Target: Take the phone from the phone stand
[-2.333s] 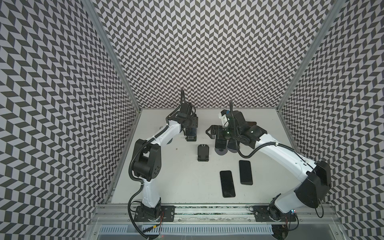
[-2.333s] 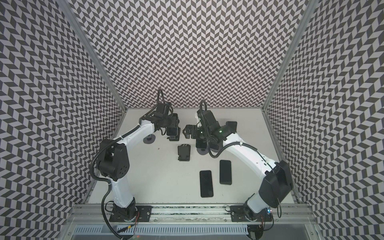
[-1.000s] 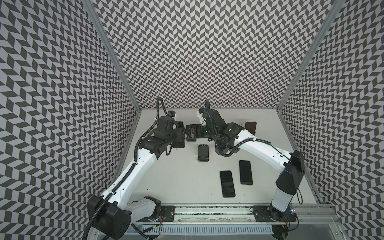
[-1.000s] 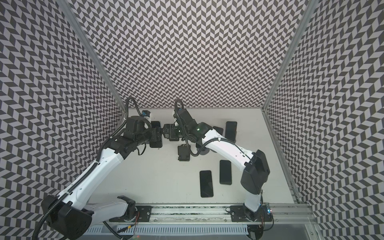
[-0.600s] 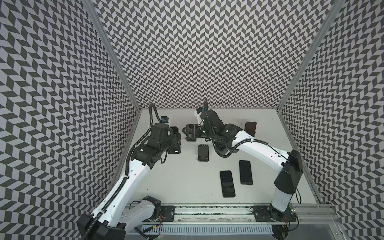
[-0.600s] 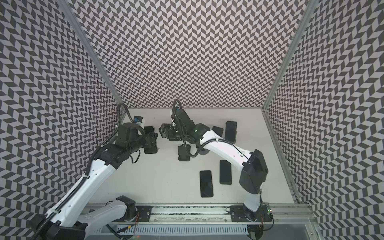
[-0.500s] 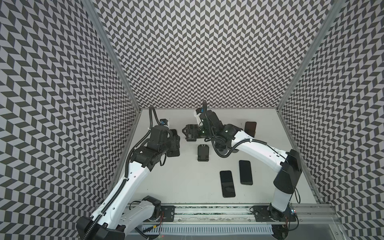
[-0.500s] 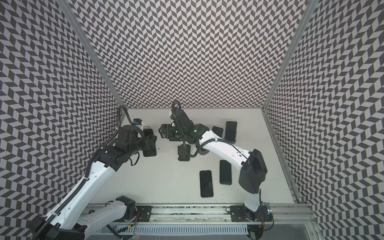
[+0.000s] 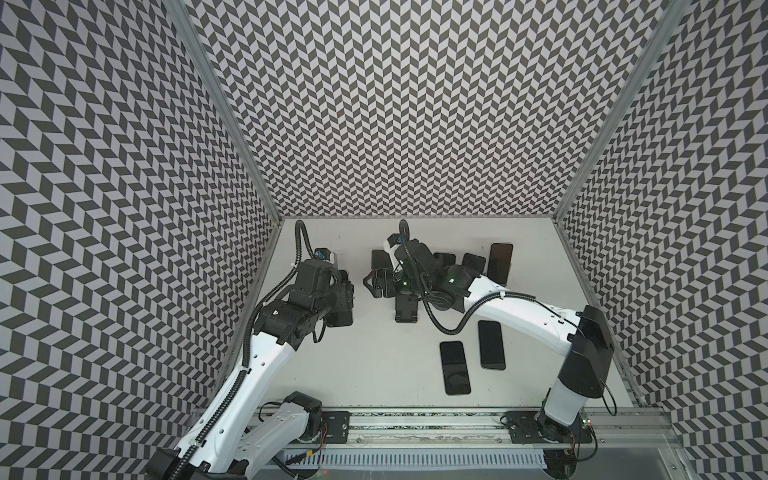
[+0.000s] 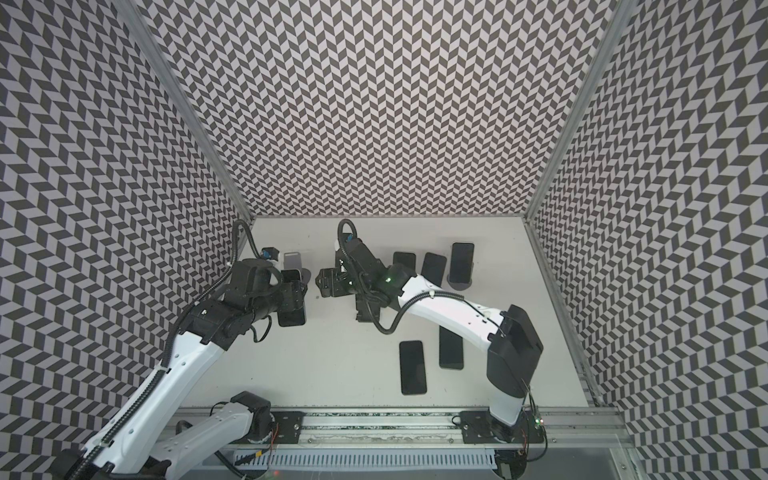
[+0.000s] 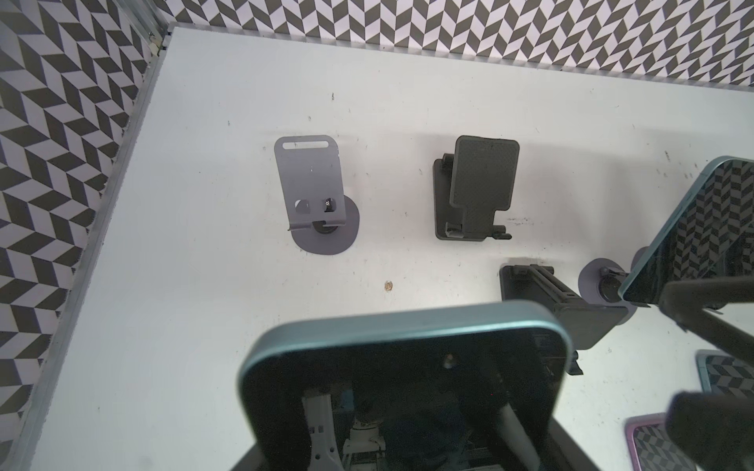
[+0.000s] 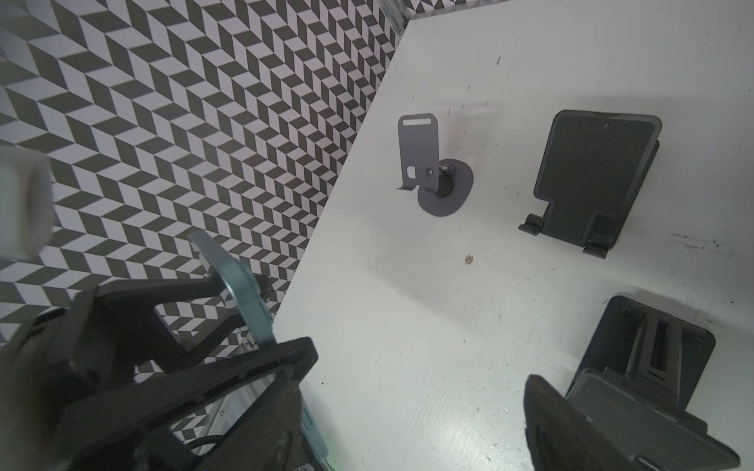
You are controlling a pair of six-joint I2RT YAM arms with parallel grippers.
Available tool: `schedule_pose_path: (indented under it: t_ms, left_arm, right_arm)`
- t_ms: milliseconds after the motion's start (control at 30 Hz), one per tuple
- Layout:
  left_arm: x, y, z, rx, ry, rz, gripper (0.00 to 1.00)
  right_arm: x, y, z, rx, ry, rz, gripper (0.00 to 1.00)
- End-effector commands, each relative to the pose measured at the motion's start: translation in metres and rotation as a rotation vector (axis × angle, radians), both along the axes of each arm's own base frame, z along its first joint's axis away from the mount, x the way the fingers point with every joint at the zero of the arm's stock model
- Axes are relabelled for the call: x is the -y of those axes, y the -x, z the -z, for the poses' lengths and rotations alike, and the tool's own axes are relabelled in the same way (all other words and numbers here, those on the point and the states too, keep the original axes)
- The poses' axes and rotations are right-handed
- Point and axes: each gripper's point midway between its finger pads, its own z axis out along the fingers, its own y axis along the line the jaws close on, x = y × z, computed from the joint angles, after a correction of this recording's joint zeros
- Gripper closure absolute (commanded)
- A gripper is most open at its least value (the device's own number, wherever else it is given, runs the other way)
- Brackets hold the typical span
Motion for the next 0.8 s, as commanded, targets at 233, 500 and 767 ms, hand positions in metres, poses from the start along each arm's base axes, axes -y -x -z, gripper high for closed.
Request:
schedule_pose_path:
  t_ms: [233,500,767]
  left_arm:
    - [0.014,0.006,0.001,-0.005,0.132,0.023,0.42]
    - [0.008,0.004,0.017,-0.071,0.121,0.002,0.43]
    - [0.002,0.008,0.030,-0.125,0.116,-0.022,0.43]
  right_arm:
    - [0.010,0.017,-0.030,0.023,-0.065,0.065,0.17]
    - [0.020,0.033,-0.027,-0.008,-0.063,0.091,0.17]
    - [0.021,0.033,-0.024,-0.006,-0.031,0.093,0.17]
